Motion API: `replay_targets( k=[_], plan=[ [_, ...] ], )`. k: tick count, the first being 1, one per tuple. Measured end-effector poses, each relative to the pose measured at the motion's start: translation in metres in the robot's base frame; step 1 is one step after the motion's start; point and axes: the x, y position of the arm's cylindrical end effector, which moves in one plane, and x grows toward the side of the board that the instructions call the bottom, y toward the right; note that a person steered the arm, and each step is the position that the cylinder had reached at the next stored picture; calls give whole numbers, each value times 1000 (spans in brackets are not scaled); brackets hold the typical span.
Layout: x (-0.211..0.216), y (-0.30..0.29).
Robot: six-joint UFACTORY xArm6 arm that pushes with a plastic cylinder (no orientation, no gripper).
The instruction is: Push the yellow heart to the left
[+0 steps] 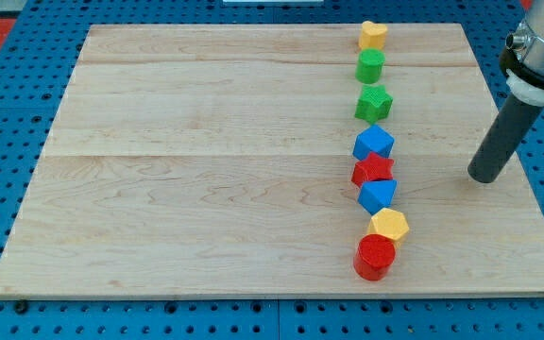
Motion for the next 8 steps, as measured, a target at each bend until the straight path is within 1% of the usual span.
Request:
replay_targets(
  k=[2,3,4,5,6,7,8],
  plan=[
    [10,-17],
    [67,-22],
    [79,-83],
    [91,-124],
    [89,-127],
    [81,-85],
    [12,-50]
  ],
)
